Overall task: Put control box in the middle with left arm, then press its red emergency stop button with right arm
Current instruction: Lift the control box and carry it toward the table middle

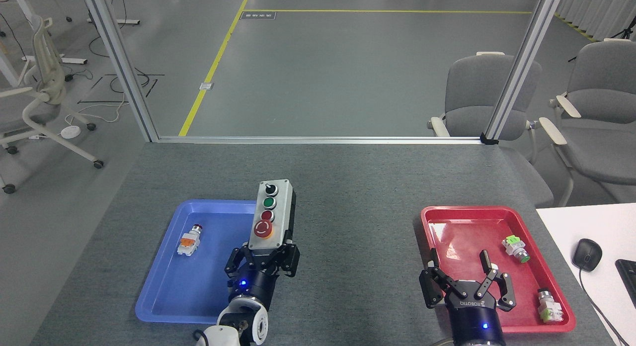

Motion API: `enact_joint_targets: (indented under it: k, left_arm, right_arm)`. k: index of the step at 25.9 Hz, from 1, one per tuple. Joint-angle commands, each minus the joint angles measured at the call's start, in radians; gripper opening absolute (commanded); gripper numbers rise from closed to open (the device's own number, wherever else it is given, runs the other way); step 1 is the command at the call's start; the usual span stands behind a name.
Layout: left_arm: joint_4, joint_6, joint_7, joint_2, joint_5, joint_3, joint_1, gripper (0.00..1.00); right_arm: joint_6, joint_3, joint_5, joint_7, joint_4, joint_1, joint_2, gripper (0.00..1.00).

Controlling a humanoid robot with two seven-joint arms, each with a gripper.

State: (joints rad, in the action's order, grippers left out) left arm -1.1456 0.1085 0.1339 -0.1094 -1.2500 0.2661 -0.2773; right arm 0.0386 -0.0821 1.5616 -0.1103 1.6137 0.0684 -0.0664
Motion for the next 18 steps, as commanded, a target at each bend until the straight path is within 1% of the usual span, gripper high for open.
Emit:
enact_joint_targets:
  k: [1, 3, 5, 9, 12, 18]
  left_arm:
    - [0.044, 0.077, 0.010, -0.026, 0.009, 0.156, -0.040, 0.00]
    - [0.079, 0.119, 0.013, -0.026, 0.015, 0.254, -0.082, 0.00]
    - [0.103, 0.143, 0.013, -0.027, 0.018, 0.317, -0.112, 0.00]
    - [0.191, 0.149, 0.010, -0.030, 0.020, 0.449, -0.171, 0.00]
    - [0.239, 0.137, 0.010, -0.030, 0.026, 0.509, -0.186, 0.00]
    - [0.277, 0.126, 0.001, -0.030, 0.055, 0.614, -0.188, 0.00]
  right_arm:
    - [0.000, -0.001, 0.000, 0.000, 0.002, 0.002, 0.000, 0.99]
    - [0.000, -0.001, 0.000, 0.000, 0.002, 0.002, -0.001, 0.99]
    - [0.000, -0.001, 0.000, 0.000, 0.002, 0.002, 0.000, 0.99]
    - [-0.002, -0.001, 0.000, 0.000, 0.002, 0.002, 0.000, 0.99]
    - [0.000, -0.001, 0.000, 0.001, 0.002, 0.004, 0.000, 0.99]
    - [0.000, -0.001, 0.000, 0.001, 0.002, 0.007, 0.003, 0.99]
